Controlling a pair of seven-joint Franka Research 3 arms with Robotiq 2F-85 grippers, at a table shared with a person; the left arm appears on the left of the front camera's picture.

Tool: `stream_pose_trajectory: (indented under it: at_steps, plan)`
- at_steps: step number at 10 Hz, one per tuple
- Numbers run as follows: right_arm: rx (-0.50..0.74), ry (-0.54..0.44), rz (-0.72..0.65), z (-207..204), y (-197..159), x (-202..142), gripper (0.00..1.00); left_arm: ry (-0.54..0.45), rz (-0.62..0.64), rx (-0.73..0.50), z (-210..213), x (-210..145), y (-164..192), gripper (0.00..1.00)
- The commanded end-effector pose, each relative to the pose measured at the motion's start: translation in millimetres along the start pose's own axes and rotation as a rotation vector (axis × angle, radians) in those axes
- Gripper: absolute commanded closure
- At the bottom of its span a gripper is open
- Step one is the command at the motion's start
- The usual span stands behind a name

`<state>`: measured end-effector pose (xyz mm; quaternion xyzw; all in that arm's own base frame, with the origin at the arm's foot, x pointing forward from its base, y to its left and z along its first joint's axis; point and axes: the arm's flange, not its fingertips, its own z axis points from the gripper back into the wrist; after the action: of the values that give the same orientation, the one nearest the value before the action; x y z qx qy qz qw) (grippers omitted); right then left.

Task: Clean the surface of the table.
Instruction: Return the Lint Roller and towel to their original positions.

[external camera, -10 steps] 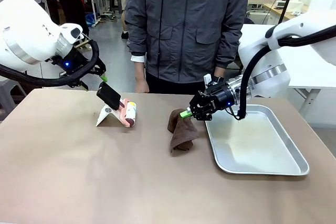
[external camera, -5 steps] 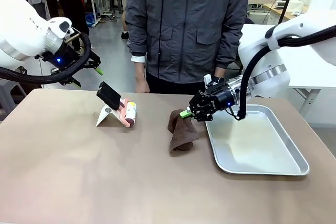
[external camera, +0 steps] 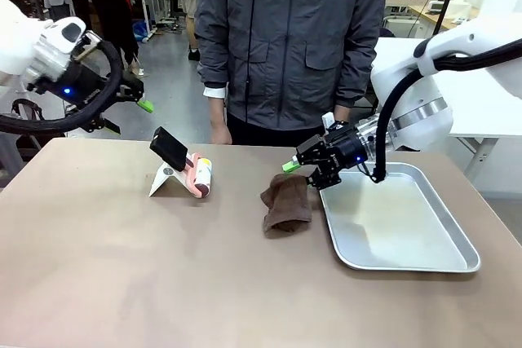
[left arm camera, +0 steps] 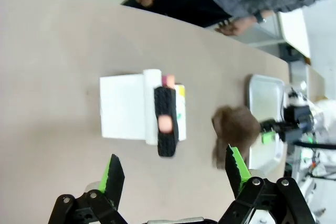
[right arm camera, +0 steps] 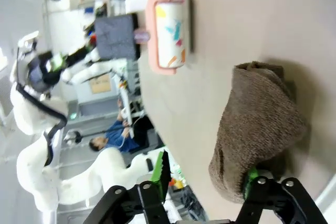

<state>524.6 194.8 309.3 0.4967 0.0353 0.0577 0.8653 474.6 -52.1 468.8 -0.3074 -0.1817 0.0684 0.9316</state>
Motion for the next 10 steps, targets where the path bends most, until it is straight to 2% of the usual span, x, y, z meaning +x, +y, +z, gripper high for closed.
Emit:
stream_pose_trajectory:
  at_steps: [1,3,6,8,10]
  plan:
    - [-0.245,-0.075,-0.092,21,17,-17,0.00,0.052,-0.057,-0.114,21,-18,17,0.00]
    - [-0.401,-0.151,-0.122,52,36,-38,0.00,0.029,-0.068,-0.170,44,-29,28,0.00]
    - [-0.553,-0.111,-0.163,75,52,-69,0.00,-0.003,-0.052,-0.193,57,-36,41,0.00]
    - [-0.532,-0.070,-0.124,75,53,-78,0.00,-0.002,-0.053,-0.210,58,-39,43,0.00]
    - [-0.325,-0.032,-0.061,93,54,-96,0.00,0.058,-0.103,-0.324,69,-50,47,0.00]
